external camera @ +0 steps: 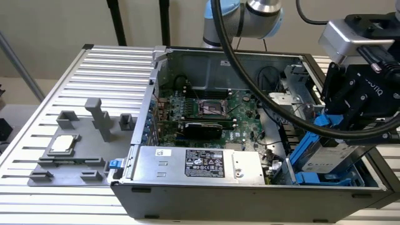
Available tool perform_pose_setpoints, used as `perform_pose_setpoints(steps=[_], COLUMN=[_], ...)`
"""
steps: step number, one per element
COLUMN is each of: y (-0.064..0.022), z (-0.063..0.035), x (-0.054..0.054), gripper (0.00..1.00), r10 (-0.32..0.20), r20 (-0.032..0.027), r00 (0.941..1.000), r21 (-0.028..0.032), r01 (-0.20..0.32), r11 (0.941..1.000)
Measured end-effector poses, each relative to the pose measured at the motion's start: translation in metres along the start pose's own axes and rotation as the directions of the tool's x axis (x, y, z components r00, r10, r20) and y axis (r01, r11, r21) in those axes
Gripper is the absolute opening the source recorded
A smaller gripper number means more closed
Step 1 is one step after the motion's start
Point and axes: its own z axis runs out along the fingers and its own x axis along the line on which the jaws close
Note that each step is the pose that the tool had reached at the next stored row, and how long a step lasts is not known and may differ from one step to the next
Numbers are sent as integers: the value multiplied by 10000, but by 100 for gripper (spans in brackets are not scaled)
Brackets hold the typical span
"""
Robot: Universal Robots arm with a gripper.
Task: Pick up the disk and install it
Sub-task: 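Insert the first disk wire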
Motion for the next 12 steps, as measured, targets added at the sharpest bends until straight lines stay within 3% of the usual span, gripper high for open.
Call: perform_pose_setpoints(steps=[12], y=[-4], z=[172], x=[4], gripper=[0], r10=[-91], r20=[18], r00=[10000], r21=[-3], r01=[91], r11=[10000])
